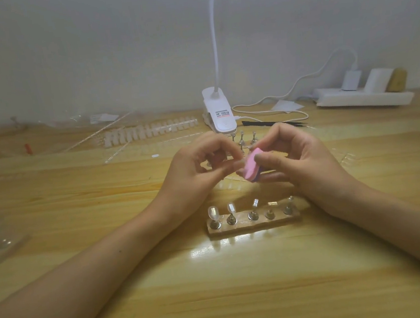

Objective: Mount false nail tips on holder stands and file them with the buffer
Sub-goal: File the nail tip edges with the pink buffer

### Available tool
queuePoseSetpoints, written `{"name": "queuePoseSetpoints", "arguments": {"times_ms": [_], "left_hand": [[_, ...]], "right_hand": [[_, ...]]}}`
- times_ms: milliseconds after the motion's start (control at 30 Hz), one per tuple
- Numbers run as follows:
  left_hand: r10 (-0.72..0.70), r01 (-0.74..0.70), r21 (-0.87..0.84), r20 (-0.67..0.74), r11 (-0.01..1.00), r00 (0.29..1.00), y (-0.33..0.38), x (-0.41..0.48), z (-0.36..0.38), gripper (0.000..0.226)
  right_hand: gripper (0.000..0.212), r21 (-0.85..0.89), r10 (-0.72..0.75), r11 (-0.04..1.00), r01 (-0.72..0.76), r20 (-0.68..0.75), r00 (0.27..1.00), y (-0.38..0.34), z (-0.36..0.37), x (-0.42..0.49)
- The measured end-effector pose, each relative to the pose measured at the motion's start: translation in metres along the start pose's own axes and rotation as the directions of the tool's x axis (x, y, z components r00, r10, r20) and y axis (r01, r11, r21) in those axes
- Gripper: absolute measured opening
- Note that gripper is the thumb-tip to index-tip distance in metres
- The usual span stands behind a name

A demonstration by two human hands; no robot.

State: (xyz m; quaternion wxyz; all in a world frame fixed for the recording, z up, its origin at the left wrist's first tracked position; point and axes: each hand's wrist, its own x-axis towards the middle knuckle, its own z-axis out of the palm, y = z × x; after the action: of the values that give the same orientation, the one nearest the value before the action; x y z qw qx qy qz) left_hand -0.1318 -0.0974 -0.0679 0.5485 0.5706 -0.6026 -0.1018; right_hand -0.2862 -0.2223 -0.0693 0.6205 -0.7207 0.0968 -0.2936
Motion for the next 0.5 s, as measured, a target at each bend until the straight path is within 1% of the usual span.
{"name": "queuePoseSetpoints", "arguments": {"times_ms": [67,100,133,200,233,267,300,367,400,467,500], "left_hand": [[-0.001,0.001,-0.002,0.001,1.000,1.000,0.000,0.000,0.000,0.006],[-0.002,0.002,-0.010,0.001,1.000,1.000,0.001,0.000,0.000,0.006],[-0.005,0.005,-0.018,0.001,1.000,1.000,0.001,-0.001,0.001,0.006],[-0.004,0.004,-0.017,-0.002,1.000,1.000,0.002,0.000,0.000,0.007],[-0.001,0.001,-0.011,-0.005,1.000,1.000,0.001,0.000,0.000,0.008],[-0.005,0.004,-0.008,-0.010,1.000,1.000,0.001,0.000,0.000,0.009],[-0.013,0.013,-0.008,-0.015,1.000,1.000,0.001,0.000,0.000,0.010],[-0.025,0.025,0.008,-0.013,1.000,1.000,0.001,0.000,-0.001,0.009],[-0.025,0.025,0.023,-0.008,0.999,1.000,0.002,-0.001,-0.001,0.009],[-0.047,0.048,0.034,-0.015,0.998,0.999,0.002,-0.001,-0.001,0.008],[-0.076,0.077,0.020,-0.024,0.997,0.997,0.002,-0.002,-0.001,0.007]], "right_hand": [[0.019,0.032,-0.026,0.999,0.030,-0.123,0.992,-0.003,0.000,0.002],[0.021,0.040,-0.022,0.999,0.029,-0.158,0.987,-0.004,-0.001,0.002],[0.022,0.031,-0.007,0.999,0.012,-0.150,0.989,-0.004,-0.002,0.001],[0.018,-0.012,0.026,1.000,-0.026,-0.007,1.000,-0.001,0.000,-0.003],[0.016,-0.028,0.020,0.999,-0.019,0.055,0.998,0.000,0.002,-0.005],[0.016,-0.031,-0.002,1.000,0.004,0.060,0.998,0.000,0.004,-0.005],[0.016,-0.014,-0.027,1.000,0.027,0.017,1.000,-0.001,0.004,-0.004],[0.017,0.076,-0.045,0.996,0.055,-0.118,0.992,-0.003,-0.001,0.001],[0.018,0.118,-0.049,0.991,0.069,-0.162,0.986,-0.005,-0.005,0.003],[0.020,0.121,-0.043,0.991,0.066,-0.181,0.983,-0.008,-0.016,0.005],[0.022,0.086,-0.034,0.995,0.047,-0.149,0.988,-0.009,-0.020,0.005]]}}
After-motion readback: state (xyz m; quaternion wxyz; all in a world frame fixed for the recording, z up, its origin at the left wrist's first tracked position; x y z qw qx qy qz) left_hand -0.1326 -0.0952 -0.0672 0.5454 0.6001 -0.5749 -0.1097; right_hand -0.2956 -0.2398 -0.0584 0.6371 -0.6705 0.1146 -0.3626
